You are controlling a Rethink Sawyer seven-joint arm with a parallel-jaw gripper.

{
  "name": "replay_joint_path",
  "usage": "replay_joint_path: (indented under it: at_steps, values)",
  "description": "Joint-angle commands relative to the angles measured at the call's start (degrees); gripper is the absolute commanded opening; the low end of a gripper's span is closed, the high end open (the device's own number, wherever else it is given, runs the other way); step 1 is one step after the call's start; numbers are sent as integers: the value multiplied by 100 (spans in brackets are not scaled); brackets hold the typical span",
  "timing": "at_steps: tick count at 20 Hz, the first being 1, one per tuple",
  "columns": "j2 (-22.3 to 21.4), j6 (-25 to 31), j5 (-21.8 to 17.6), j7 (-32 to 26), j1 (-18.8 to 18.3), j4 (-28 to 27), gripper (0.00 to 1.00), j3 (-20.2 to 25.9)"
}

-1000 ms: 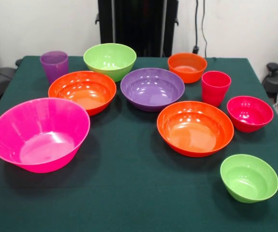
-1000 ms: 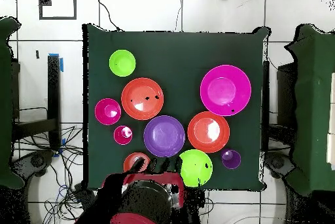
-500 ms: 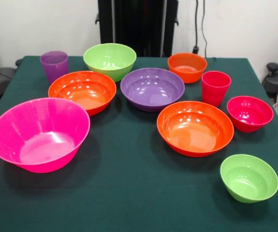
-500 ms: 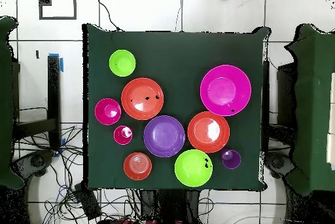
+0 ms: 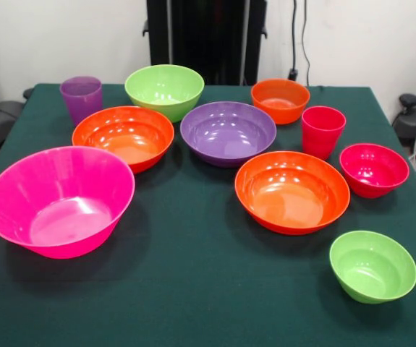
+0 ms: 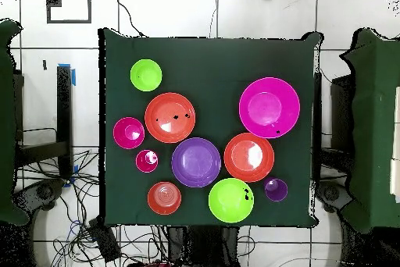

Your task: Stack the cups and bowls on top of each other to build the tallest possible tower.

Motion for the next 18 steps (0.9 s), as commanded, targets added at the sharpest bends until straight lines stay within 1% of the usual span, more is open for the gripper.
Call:
replay_joint_path:
  at_steps: [1, 2, 3, 4, 5, 6, 8, 11, 14, 16, 18]
  values:
    - [427, -140, -4, 195, -187, 70, 100, 450]
    - [382, -338, 155, 438, -153, 221, 100, 400]
    - [335, -252, 220, 522, -145, 294, 100, 359]
    - [255, 52, 20, 262, -127, 281, 100, 355]
    - [232, 306, 19, 198, -130, 279, 100, 354]
    - [232, 237, 124, 273, -112, 287, 100, 373]
    - [357, 82, 166, 703, -62, 166, 100, 437]
    - [508, 332, 179, 1138, 68, 4, 100, 563]
    - [633, 534, 71, 1414, 237, -113, 100, 686]
    - [675, 455, 102, 1569, 327, -156, 100, 749]
    - [777, 233, 134, 1578, 404, 44, 100, 773]
